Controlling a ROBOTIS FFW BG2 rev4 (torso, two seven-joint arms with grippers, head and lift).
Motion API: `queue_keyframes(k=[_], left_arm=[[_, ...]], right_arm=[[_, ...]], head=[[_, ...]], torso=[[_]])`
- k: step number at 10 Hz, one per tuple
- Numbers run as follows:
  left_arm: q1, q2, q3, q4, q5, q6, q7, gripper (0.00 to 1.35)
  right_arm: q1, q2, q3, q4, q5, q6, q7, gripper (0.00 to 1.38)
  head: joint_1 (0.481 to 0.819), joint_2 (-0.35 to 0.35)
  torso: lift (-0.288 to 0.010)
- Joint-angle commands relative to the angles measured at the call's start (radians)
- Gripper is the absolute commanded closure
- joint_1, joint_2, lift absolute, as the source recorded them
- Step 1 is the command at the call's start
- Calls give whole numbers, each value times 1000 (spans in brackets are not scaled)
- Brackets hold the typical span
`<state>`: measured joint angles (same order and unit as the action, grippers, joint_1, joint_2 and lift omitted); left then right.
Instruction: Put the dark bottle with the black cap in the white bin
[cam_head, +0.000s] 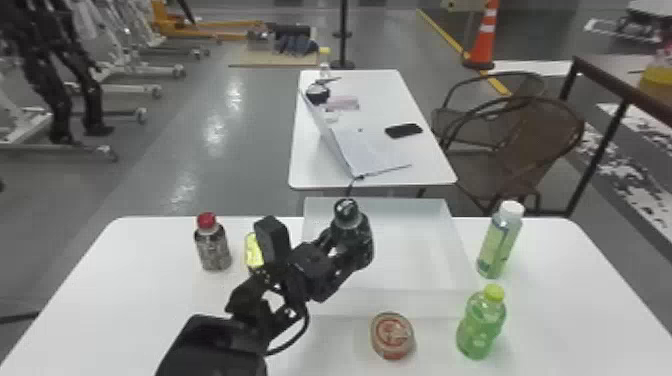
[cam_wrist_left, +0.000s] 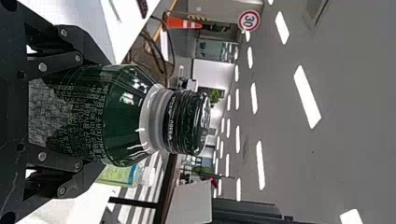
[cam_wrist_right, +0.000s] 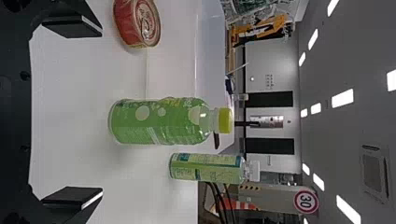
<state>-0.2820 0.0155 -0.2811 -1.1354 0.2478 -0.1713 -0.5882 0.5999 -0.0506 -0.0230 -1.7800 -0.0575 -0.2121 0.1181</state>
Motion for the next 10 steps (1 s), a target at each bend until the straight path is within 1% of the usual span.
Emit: queue_keyframes(k=[1, 2, 3, 4, 5, 7, 8, 9, 10], left_arm=[[-32, -18, 3, 91, -22, -24, -4, 955], [-42, -18, 8, 103, -33, -20, -4, 914], [-42, -18, 11, 103, -41, -16, -2, 794], [-43, -18, 16, 103, -53, -27, 2, 309], [-45, -18, 16, 103, -53, -22, 2, -2], [-42, -18, 22, 94, -53, -45, 4, 234], [-19, -18, 48, 45, -74, -47, 4, 297], [40, -8, 97, -40, -99, -36, 7, 311], [127, 6, 164, -156, -117, -27, 21, 311]], right_arm=[[-2, 2, 0, 5, -2, -6, 0, 98], [-2, 2, 0, 7, -4, -6, 0, 98], [-2, 2, 2, 7, -4, -6, 0, 98], [-2, 2, 0, 7, -5, -6, 0, 98], [-2, 2, 0, 7, -5, -6, 0, 98], [-2, 2, 0, 5, -5, -6, 0, 98], [-2, 2, 0, 5, -5, -6, 0, 98], [0, 2, 0, 4, -4, -6, 0, 98], [0, 2, 0, 1, -1, -6, 0, 98]], head=[[549, 0], [549, 0], [549, 0], [549, 0], [549, 0], [549, 0], [549, 0], [549, 0], [549, 0]], torso=[[-100], [-100], [-100], [-100], [-100], [-100], [-100], [-100], [-100]])
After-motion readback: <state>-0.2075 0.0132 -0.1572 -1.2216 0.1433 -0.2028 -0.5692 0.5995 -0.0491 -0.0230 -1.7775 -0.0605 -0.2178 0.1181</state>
